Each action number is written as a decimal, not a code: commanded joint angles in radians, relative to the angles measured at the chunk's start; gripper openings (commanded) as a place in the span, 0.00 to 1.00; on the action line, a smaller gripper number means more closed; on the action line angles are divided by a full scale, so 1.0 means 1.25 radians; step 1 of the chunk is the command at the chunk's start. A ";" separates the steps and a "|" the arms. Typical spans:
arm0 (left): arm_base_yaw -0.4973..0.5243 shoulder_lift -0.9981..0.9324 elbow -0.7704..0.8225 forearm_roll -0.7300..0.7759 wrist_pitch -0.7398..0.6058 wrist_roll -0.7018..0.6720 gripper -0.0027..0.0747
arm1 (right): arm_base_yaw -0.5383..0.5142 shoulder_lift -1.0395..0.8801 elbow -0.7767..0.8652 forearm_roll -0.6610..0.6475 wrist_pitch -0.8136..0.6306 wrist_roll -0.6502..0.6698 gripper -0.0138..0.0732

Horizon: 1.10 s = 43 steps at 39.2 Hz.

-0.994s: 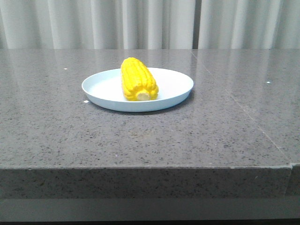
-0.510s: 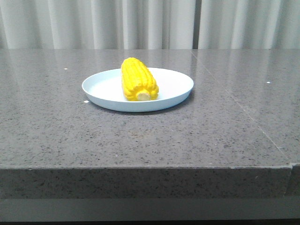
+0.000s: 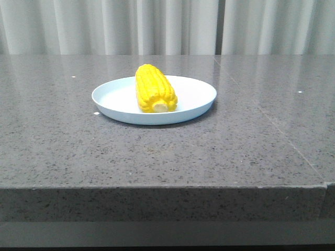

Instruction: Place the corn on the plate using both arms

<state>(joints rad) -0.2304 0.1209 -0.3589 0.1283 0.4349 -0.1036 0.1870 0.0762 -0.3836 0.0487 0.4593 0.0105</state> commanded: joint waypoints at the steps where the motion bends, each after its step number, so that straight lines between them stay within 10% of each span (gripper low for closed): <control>1: 0.001 0.009 -0.022 0.004 -0.067 -0.002 0.01 | -0.004 0.009 -0.020 -0.009 -0.064 -0.008 0.08; 21: 0.004 -0.003 -0.009 0.004 -0.083 -0.002 0.01 | -0.004 0.009 -0.020 -0.009 -0.064 -0.008 0.08; 43: 0.137 -0.115 0.290 -0.042 -0.286 -0.002 0.01 | -0.004 0.010 -0.019 -0.009 -0.064 -0.008 0.08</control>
<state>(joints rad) -0.0638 -0.0056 -0.0132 0.0870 0.2139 -0.1036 0.1870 0.0762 -0.3836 0.0487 0.4593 0.0105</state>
